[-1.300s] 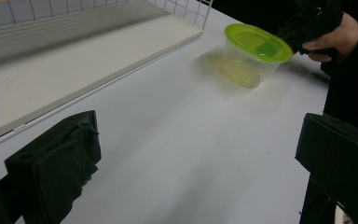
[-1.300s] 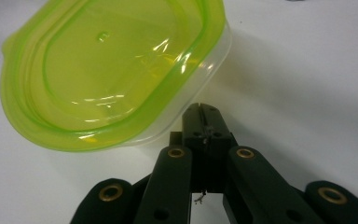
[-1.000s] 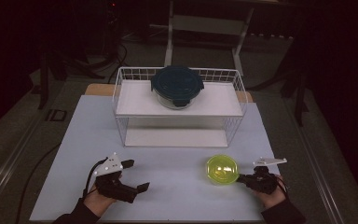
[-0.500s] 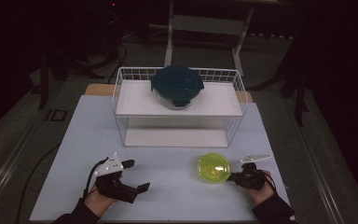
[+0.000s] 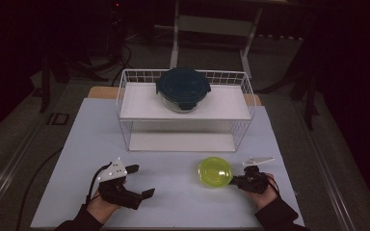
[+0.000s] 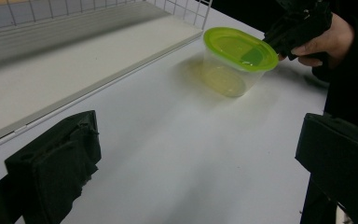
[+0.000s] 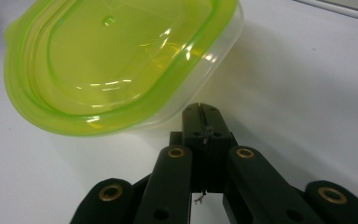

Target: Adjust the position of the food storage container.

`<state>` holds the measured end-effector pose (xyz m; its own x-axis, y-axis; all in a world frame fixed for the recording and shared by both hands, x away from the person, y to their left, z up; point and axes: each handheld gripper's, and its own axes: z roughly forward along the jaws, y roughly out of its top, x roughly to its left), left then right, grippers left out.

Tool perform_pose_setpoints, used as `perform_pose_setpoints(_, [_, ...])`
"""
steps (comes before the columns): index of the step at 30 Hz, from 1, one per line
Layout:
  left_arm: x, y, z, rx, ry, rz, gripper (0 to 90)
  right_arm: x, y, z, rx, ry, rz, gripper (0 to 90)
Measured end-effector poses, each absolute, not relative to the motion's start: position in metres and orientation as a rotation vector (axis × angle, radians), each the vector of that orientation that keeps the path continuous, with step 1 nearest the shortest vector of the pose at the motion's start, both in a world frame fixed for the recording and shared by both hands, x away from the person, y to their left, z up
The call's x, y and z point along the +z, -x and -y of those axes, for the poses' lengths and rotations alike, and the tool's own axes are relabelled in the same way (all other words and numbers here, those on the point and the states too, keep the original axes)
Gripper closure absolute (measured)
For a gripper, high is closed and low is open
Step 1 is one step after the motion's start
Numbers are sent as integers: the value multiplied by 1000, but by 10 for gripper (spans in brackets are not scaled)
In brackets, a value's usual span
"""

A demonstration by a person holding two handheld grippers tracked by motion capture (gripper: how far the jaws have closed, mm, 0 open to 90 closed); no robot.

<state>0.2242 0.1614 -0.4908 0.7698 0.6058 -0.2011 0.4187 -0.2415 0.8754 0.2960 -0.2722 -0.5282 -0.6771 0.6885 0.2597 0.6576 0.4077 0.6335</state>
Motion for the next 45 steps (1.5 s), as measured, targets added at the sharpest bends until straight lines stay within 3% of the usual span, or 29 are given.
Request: perform_pose_setpoints(45, [-490, -223, -162, 213, -1875, -771, 0, -532, -321, 162, 1174, -1028, -2784, 900])
